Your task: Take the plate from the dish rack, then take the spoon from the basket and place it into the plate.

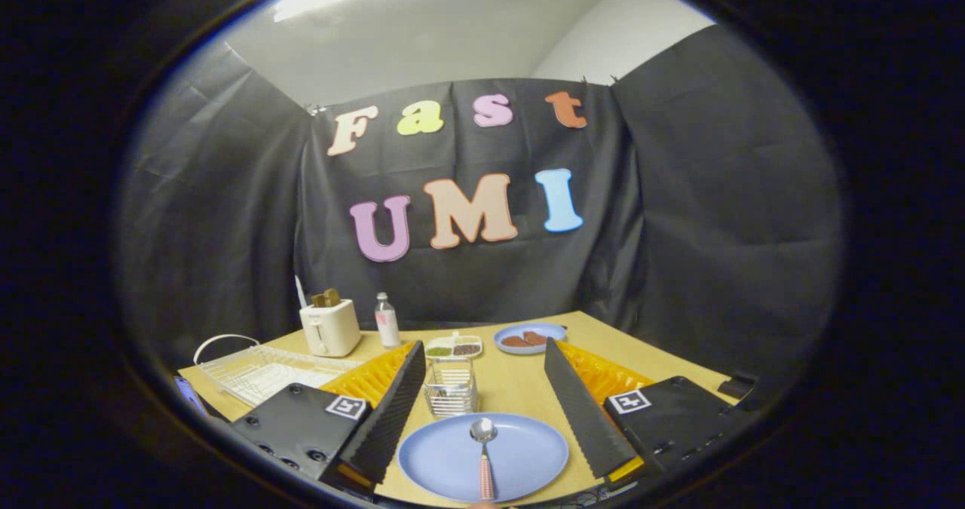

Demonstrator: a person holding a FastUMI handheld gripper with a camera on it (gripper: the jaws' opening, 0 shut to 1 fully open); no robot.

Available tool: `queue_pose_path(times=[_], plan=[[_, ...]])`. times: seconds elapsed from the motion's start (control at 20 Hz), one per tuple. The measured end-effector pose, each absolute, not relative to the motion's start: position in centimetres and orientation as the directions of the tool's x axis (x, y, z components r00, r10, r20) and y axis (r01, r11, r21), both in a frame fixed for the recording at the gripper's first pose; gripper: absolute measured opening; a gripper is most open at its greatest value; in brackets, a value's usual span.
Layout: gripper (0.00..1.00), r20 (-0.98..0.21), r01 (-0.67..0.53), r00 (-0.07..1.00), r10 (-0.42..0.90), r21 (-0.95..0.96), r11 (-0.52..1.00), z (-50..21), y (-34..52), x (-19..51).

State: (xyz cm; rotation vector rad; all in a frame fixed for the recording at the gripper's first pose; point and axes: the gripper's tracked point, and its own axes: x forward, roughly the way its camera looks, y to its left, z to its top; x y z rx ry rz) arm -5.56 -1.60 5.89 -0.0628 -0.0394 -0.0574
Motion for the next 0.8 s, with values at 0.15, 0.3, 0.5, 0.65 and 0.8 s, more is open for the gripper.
queue_pose_path(times=[0.15, 0.3, 0.5, 0.65, 0.8], plan=[[0.99, 0.047, 0.056, 0.997, -0.055, -0.025, 0.998, 6.7, -0.8, -6.2], [0.99, 0.012, 0.024, 1.000, -0.024, -0.012, 1.000, 5.0, 0.2, -7.2], [0.99, 0.011, 0.034, 0.999, -0.033, -0.080, 0.996, 4.7, -0.2, -8.1], [0.99, 0.012, 0.035, 0.999, -0.034, -0.106, 0.994, 4.7, 0.0, -8.9], [0.99, 0.019, 0.028, 0.999, -0.027, -0.087, 0.996, 5.0, -0.1, -9.4]])
